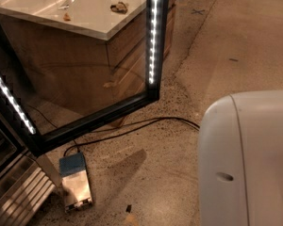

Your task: Close right fridge door

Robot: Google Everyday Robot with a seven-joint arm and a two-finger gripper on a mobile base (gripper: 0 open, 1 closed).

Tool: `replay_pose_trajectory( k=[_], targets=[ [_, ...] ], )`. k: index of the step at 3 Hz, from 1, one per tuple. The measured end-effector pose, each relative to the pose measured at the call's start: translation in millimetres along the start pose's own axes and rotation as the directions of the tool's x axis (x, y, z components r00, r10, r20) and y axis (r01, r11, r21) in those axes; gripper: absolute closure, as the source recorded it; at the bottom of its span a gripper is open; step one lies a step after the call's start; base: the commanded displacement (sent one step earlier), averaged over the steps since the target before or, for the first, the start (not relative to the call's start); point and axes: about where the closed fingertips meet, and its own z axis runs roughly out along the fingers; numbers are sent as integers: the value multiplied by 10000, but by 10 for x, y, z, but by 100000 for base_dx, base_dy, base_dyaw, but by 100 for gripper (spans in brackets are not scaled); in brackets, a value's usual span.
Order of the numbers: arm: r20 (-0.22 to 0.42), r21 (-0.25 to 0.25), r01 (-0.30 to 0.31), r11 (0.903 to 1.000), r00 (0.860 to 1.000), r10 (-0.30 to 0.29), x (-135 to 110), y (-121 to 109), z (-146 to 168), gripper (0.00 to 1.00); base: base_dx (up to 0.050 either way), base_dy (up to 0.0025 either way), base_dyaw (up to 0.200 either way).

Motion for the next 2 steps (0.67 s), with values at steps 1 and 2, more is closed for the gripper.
replay_pose_trajectory(
  k=[1, 2],
  targets=[
    [-565, -2787, -1858, 9422, 9826, 1770, 365, 683, 122, 0, 0, 0, 0],
    [-763, -5139, -2995, 8039, 9493, 3049, 301, 1324, 105, 0, 0, 0, 0]
  ],
)
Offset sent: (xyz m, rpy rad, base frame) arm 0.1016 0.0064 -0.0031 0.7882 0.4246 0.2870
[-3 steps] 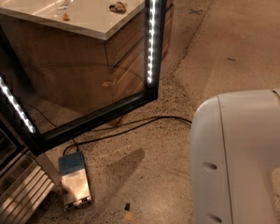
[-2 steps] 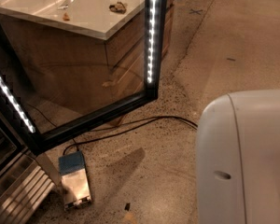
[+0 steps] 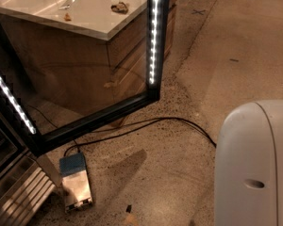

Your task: Close right fridge door

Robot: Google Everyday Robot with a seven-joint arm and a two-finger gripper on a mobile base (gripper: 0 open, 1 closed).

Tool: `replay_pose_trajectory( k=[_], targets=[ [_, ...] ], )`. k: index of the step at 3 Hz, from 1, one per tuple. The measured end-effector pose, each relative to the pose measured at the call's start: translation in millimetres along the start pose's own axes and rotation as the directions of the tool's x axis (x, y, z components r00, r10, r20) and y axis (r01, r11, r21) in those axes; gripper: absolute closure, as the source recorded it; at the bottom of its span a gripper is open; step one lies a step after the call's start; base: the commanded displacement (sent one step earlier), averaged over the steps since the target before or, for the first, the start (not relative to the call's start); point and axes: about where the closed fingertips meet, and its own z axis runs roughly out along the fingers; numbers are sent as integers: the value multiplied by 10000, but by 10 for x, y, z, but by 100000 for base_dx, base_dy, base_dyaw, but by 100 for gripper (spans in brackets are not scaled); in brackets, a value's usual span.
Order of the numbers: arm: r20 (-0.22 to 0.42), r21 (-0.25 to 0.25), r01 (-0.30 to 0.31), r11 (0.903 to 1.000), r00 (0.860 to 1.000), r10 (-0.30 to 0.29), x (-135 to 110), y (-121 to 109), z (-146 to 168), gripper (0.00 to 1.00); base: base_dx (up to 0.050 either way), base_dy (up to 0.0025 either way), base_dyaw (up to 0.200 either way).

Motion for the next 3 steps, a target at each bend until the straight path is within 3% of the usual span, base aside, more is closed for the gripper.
replay_pose_trajectory(
  k=[1, 2, 3],
  targets=[
    [-1, -4, -1, 10000, 10000, 1, 0, 1, 2, 0, 0, 0, 0],
    [-149, -678, -146, 9976, 9998, 136, 32, 190, 224, 0, 0, 0, 0],
    [-264, -1775, -342, 9835, 9992, 300, -11, 549, 488, 0, 0, 0, 0]
  ],
)
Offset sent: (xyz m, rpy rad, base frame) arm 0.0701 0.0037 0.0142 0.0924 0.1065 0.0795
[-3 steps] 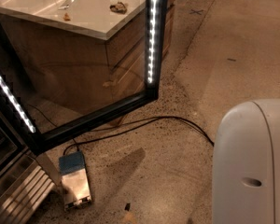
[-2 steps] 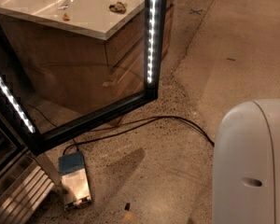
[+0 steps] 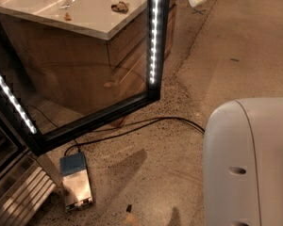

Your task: Close right fridge door

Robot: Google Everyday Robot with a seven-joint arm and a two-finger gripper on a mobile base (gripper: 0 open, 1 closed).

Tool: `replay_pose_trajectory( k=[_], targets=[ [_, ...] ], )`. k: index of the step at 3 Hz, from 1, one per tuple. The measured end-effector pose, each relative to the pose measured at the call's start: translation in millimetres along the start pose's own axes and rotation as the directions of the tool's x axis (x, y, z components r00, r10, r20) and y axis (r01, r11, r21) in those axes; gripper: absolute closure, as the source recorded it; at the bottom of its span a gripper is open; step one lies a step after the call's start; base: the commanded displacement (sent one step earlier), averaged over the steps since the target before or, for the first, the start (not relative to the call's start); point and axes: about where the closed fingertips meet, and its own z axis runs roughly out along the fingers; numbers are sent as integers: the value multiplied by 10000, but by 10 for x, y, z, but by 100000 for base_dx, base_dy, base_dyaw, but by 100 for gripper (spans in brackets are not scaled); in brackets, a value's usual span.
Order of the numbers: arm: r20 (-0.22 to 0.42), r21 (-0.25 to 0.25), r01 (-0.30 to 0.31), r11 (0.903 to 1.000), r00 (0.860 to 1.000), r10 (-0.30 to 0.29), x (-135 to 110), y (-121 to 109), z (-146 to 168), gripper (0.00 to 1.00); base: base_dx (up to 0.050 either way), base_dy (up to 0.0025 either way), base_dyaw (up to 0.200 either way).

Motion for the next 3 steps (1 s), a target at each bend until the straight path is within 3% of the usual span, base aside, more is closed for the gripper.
replay_pose_trajectory(
  k=[1, 2, 3],
  targets=[
    [49, -875, -332, 9956, 9994, 338, -76, 258, 212, 0, 0, 0, 0],
    [542, -707, -1148, 9909, 9914, 1187, -151, 139, 242, 0, 0, 0, 0],
    [1208, -56, -2533, 9674, 9601, 2521, -192, -178, 220, 0, 0, 0, 0]
  ],
)
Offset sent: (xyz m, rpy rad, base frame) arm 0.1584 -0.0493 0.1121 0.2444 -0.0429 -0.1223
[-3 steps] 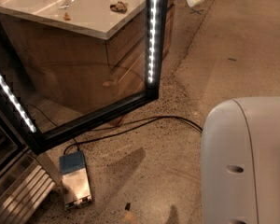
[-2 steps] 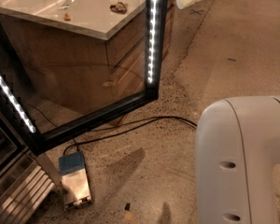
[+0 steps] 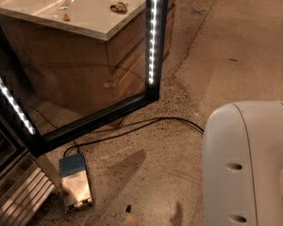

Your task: Close right fridge door

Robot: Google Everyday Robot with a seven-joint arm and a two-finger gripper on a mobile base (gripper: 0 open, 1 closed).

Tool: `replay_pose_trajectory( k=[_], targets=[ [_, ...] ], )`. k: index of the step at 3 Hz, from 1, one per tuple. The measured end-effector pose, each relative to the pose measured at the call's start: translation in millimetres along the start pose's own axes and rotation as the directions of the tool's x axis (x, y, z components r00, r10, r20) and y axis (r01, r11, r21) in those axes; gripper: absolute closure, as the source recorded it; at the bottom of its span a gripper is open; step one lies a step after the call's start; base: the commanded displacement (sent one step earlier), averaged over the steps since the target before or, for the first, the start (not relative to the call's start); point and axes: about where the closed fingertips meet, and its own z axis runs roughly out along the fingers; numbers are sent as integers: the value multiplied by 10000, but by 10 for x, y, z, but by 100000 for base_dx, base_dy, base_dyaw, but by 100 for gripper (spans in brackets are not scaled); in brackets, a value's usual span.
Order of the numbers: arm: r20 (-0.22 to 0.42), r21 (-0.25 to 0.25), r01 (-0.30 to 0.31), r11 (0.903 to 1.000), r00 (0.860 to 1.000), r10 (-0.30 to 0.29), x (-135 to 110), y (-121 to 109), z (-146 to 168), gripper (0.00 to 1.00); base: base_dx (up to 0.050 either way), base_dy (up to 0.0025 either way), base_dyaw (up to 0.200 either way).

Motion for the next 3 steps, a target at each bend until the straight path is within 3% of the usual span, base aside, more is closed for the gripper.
replay_pose_trajectory(
  k=[1, 3],
  targets=[
    [461, 775, -573, 9953, 9975, 538, -91, -231, -19, 0, 0, 0, 0],
    [264, 1037, -331, 9941, 9992, 305, -84, -231, 42, 0, 0, 0, 0]
  ],
)
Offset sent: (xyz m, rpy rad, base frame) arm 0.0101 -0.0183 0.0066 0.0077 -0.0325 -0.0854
